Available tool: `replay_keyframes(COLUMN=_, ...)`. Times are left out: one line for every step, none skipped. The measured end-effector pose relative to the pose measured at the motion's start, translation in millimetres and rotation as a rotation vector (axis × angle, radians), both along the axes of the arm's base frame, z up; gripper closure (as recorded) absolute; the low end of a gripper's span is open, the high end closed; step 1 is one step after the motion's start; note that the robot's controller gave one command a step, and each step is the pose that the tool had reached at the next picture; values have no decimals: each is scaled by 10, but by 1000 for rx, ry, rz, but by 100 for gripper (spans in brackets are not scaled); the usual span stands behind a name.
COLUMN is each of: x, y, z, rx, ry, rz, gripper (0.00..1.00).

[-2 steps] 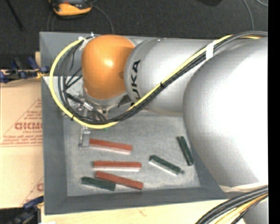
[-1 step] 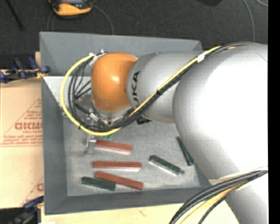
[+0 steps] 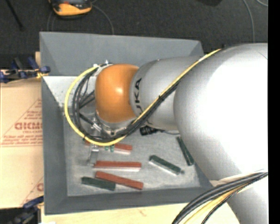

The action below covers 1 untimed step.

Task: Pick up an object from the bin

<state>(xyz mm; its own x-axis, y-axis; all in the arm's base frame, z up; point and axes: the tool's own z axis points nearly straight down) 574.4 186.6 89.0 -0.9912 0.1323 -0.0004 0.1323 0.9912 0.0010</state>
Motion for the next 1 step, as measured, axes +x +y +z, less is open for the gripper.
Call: replay_keyframes(x=773, y=-895, z=-45, rx=0, ry=-5, rz=283, gripper=100)
